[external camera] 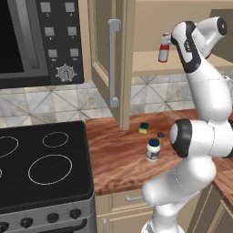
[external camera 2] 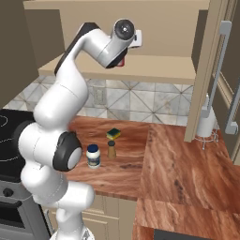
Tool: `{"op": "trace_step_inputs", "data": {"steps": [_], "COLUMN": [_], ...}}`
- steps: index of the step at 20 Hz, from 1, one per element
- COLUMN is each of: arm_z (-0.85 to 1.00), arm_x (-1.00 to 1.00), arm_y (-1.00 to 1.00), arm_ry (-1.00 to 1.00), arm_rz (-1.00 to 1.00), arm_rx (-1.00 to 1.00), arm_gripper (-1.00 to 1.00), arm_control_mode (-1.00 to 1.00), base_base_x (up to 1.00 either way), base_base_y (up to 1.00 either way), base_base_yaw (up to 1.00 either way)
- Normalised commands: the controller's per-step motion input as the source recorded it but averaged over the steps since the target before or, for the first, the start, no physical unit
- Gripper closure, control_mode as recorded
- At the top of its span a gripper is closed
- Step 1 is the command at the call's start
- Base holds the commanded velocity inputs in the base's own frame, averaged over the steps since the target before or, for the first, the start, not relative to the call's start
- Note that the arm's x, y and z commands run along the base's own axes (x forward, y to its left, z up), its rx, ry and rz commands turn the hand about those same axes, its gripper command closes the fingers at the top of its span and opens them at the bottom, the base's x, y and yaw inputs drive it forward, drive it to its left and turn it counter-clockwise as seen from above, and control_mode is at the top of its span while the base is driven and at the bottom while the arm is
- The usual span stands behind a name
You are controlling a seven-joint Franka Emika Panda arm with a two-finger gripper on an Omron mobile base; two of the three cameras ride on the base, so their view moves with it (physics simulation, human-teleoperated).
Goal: There are various items on the counter. Only move the condiments/shakers into the cabinet.
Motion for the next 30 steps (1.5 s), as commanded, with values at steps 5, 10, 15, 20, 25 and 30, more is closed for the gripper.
{"op": "trace_step_inputs", "data": {"steps": [5,10,15,20,25,30], "arm_z": [0.00,-0.03,-0.20,-0.33,-0.38,-0.42], "arm_x": [-0.77,-1.00,-1.00,-1.00,-1.00,-0.89], "arm_y": [0.00,0.00,0.00,0.00,-0.02,-0.06], "arm_ry": [-0.09,-0.06,-0.01,-0.02,-0.02,0.00], "arm_rz": [-0.03,-0.07,-0.07,-0.05,-0.04,-0.01], "arm_rx": [0.00,0.00,0.00,0.00,0.00,0.00], "arm_gripper": [-1.00,-1.00,-1.00,-1.00,-1.00,-1.00], "arm_control_mode": [-1.00,-1.00,-1.00,-1.00,-1.00,-1.00], "base_base_x": [0.00,0.00,0.00,0.00,0.00,0.00], "base_base_y": [0.00,0.00,0.00,0.00,0.00,0.00], "base_base_yaw": [0.00,0.00,0.00,0.00,0.00,0.00]}}
